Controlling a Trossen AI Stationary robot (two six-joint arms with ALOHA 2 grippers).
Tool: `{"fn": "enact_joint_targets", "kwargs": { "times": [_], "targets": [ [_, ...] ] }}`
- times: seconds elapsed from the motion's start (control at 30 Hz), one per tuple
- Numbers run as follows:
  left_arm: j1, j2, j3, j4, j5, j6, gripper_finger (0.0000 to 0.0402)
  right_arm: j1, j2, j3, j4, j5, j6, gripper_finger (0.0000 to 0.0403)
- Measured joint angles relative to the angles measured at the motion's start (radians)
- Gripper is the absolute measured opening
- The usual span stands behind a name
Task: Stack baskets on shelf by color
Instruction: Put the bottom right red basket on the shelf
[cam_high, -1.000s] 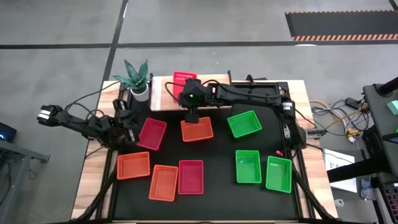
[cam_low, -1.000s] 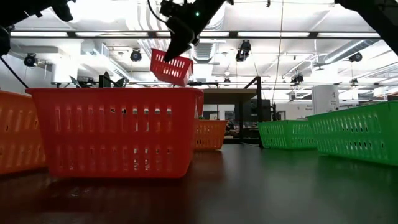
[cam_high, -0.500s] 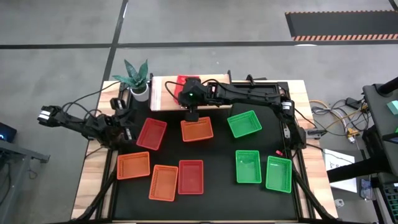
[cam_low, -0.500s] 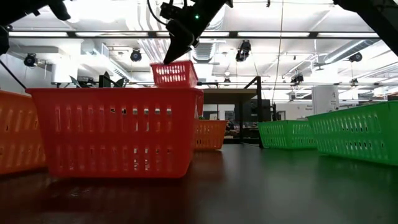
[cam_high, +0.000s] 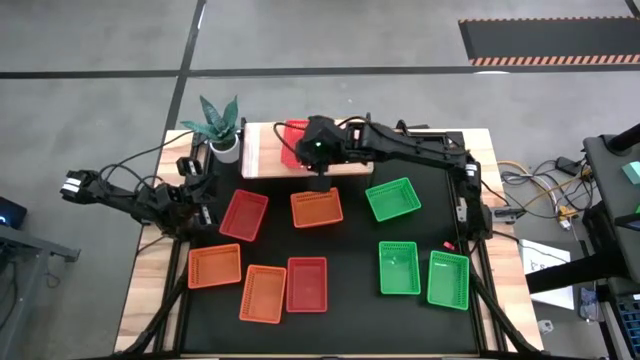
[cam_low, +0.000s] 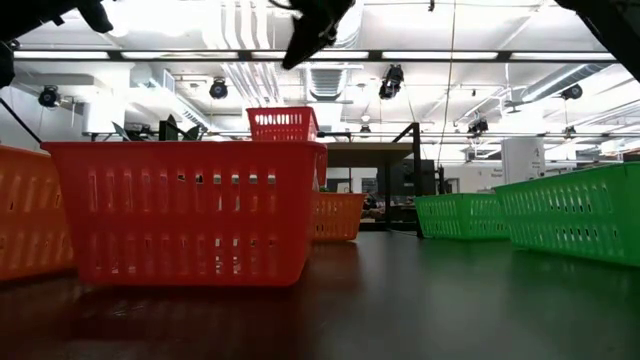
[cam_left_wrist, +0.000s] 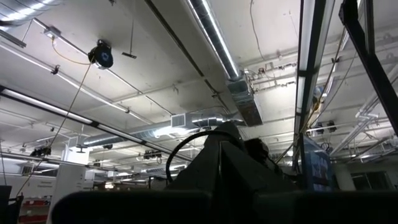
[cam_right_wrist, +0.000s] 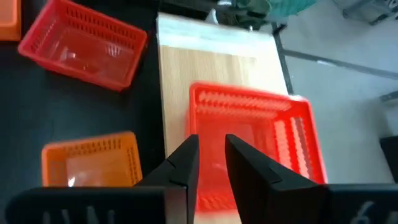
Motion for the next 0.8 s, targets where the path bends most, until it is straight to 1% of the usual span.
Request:
{"fn": "enact_joint_targets", "kwargs": {
  "times": [0.13, 0.2, 0.3, 0.37, 0.47, 0.53, 0.7, 0.8],
  "targets": [
    [0.0, 0.001, 0.0, 0.001, 0.0, 0.0, 0.0, -0.058, -0.016, 0.005, -0.097, 0.079, 0.001, 0.0034],
    [0.0, 0.0, 0.0, 0.001, 0.0, 0.0, 0.0, -0.104, -0.014, -0.006, -0.147, 0.069, 0.027, 0.0016],
    [0.0, 0.0, 0.0, 0.002, 0.0, 0.0, 0.0, -0.168, 0.009, -0.024, -0.201, 0.038, 0.067, 0.001],
    [0.0, 0.0, 0.0, 0.003, 0.0, 0.0, 0.0, -0.198, 0.027, -0.041, -0.206, 0.009, 0.075, 0.0009],
    [0.0, 0.0, 0.0, 0.003, 0.0, 0.0, 0.0, -0.217, 0.047, -0.058, -0.153, -0.07, 0.071, 0.0009],
    [0.0, -0.001, 0.0, 0.003, 0.0, 0.0, 0.0, -0.216, 0.054, -0.063, -0.097, -0.097, 0.063, 0.0009],
    [0.0, -0.01, -0.001, 0.004, 0.0, 0.019, 0.0, -0.204, 0.078, -0.063, 0.067, -0.128, 0.031, 0.0008],
    [0.0, -0.011, -0.001, 0.004, 0.0, 0.02, 0.0, -0.203, 0.082, -0.063, 0.077, -0.119, 0.018, 0.0008]
  ]
}}
